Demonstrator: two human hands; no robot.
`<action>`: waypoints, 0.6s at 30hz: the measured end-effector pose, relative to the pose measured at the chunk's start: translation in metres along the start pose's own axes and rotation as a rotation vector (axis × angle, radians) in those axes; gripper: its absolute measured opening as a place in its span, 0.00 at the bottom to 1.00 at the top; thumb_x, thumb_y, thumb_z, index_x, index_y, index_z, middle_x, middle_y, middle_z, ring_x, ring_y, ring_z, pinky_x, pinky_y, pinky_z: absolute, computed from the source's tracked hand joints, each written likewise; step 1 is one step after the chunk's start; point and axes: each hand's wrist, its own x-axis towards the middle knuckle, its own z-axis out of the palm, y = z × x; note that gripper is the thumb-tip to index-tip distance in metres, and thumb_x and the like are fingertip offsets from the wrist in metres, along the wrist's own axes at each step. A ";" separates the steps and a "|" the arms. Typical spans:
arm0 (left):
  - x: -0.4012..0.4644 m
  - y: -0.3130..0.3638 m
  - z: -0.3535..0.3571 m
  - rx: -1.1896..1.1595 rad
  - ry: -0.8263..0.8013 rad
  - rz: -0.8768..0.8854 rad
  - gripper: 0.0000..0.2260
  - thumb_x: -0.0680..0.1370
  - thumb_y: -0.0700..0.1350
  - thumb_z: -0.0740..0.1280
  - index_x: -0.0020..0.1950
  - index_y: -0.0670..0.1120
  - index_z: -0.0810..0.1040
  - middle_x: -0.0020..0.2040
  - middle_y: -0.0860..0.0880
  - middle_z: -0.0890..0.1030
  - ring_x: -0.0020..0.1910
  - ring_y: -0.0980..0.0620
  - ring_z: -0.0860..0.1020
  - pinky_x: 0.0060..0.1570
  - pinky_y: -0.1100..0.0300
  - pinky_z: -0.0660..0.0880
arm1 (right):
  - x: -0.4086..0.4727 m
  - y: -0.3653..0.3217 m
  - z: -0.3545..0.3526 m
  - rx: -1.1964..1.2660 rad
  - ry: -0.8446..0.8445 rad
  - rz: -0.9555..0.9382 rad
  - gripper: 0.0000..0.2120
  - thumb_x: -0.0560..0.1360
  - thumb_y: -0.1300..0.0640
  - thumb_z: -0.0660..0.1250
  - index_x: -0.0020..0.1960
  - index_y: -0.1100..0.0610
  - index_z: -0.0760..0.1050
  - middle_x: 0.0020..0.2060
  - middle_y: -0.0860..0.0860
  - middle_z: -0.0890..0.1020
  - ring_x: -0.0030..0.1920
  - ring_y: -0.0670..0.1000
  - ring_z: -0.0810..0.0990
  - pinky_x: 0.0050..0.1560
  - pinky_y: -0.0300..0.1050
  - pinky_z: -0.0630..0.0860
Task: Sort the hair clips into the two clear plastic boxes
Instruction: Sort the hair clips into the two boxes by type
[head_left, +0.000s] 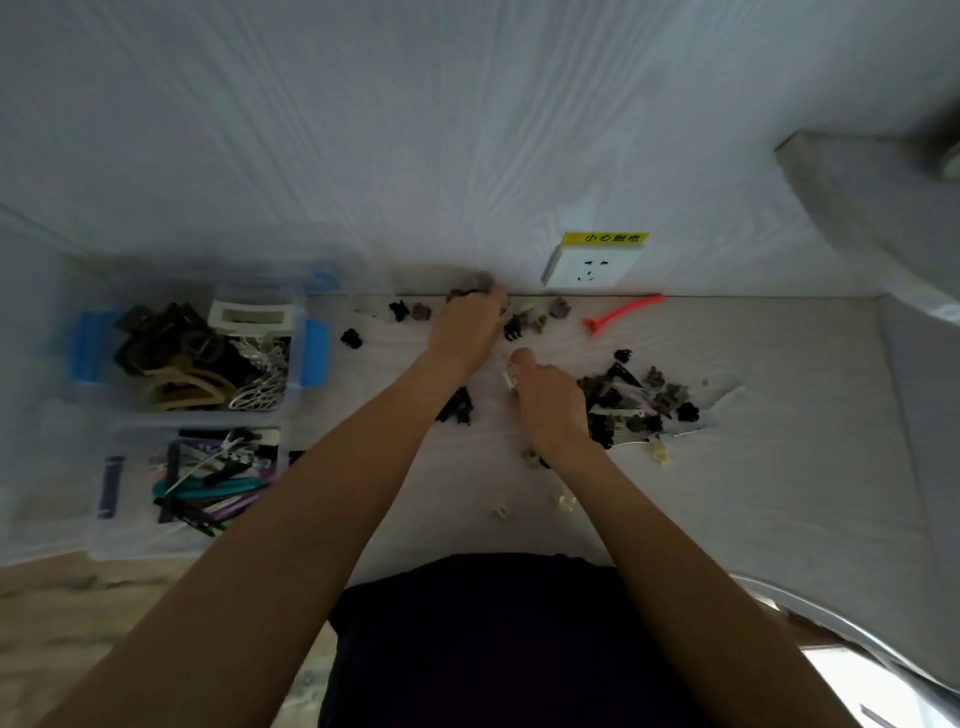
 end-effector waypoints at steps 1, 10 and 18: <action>0.002 0.003 0.001 0.057 -0.005 -0.006 0.11 0.77 0.38 0.62 0.59 0.40 0.71 0.51 0.40 0.80 0.46 0.42 0.79 0.37 0.53 0.71 | -0.001 0.005 -0.004 0.074 0.003 0.040 0.13 0.78 0.60 0.58 0.62 0.60 0.66 0.47 0.59 0.80 0.47 0.59 0.78 0.41 0.48 0.69; -0.014 0.008 0.003 -0.015 -0.023 -0.054 0.09 0.77 0.39 0.63 0.57 0.40 0.74 0.51 0.41 0.79 0.48 0.44 0.77 0.41 0.54 0.72 | 0.011 0.072 -0.037 0.438 0.121 0.040 0.12 0.81 0.58 0.53 0.61 0.60 0.68 0.47 0.56 0.75 0.46 0.57 0.77 0.46 0.49 0.72; -0.063 -0.024 0.001 -0.169 0.230 -0.037 0.08 0.77 0.38 0.63 0.54 0.39 0.78 0.50 0.39 0.79 0.46 0.42 0.77 0.42 0.59 0.68 | 0.049 0.102 -0.046 -0.077 0.023 0.126 0.20 0.75 0.70 0.57 0.67 0.65 0.65 0.58 0.67 0.68 0.50 0.66 0.74 0.47 0.54 0.71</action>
